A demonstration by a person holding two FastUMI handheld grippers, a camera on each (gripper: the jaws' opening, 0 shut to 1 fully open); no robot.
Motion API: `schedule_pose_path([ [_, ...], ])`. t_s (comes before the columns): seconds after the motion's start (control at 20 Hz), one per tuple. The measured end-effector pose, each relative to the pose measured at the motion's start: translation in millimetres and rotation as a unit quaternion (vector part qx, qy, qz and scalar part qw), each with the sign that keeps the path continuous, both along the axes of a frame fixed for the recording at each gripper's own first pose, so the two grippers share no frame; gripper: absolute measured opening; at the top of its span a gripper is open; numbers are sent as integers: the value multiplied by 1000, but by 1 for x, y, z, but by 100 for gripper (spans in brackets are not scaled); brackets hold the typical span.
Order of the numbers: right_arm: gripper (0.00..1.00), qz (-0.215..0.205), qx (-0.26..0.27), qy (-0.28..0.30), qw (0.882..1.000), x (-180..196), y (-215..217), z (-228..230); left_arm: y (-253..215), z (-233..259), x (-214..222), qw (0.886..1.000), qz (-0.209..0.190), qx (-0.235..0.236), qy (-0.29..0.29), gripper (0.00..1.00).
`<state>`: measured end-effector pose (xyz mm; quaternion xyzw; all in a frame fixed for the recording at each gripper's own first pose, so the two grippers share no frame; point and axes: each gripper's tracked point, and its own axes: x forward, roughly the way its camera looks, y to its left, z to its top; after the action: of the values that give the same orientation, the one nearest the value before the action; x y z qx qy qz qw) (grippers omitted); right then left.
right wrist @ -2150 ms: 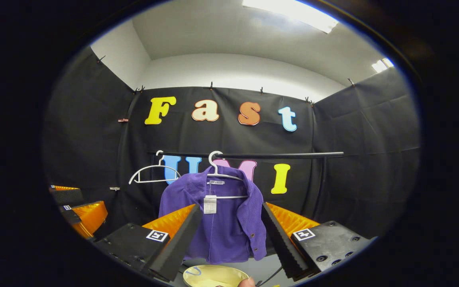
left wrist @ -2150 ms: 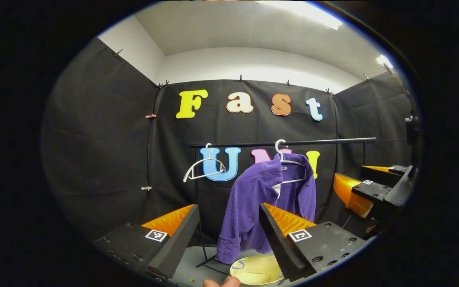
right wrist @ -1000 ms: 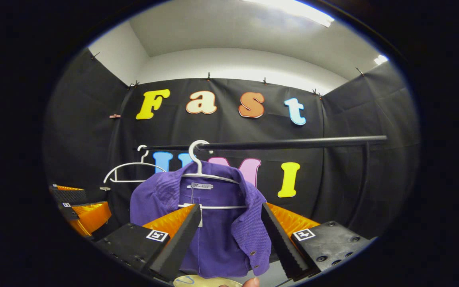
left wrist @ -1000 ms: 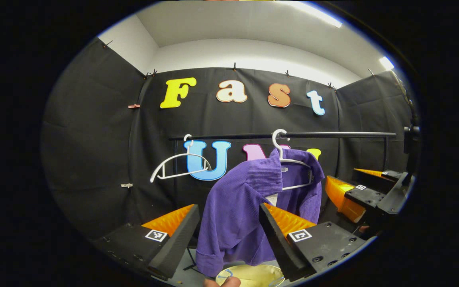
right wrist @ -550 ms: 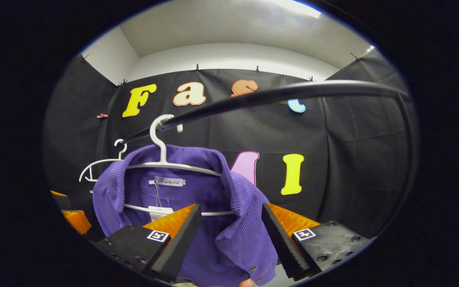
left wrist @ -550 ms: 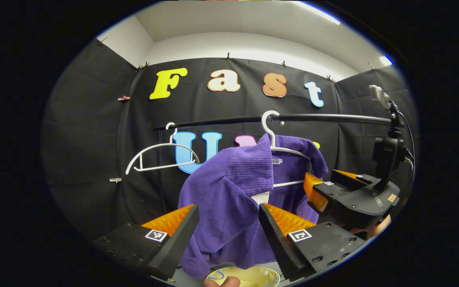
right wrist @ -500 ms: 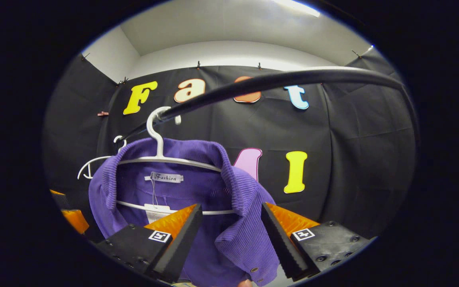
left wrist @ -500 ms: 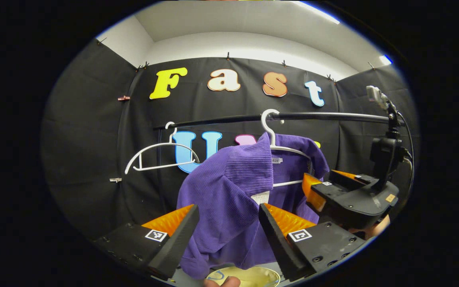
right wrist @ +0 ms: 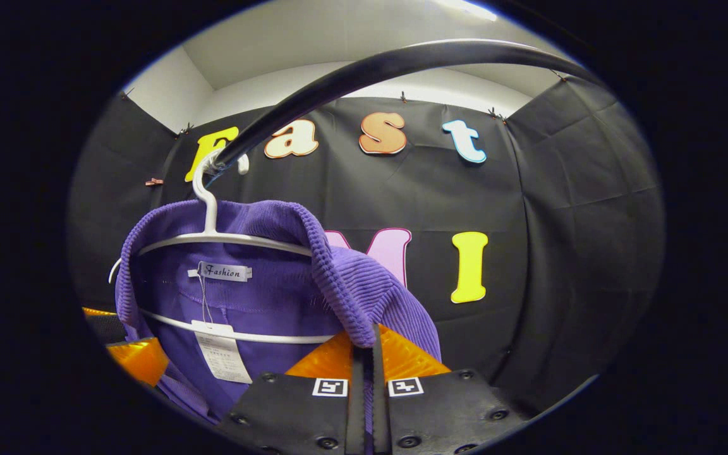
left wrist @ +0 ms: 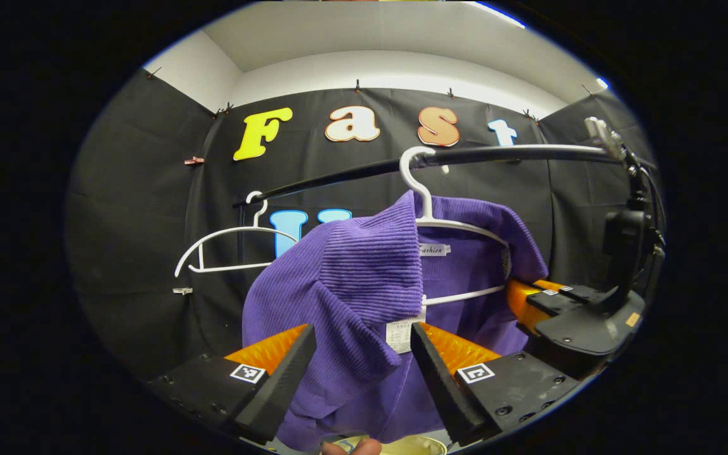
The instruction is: Grasp the clothes on the hanger with both hands and then place them into the laundry hamper below.
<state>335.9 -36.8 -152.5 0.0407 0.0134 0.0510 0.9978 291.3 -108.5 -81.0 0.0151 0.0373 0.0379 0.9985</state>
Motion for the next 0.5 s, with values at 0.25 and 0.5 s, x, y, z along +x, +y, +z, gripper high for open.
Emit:
schedule_pose_path([
  [0.25,8,16,0,-5,1000,0,-1,3,24,1,25,998,50,38,-18,61],
  [0.5,9,10,-10,-8,1000,-1,-11,3,47,-7,30,997,75,35,8,14],
])
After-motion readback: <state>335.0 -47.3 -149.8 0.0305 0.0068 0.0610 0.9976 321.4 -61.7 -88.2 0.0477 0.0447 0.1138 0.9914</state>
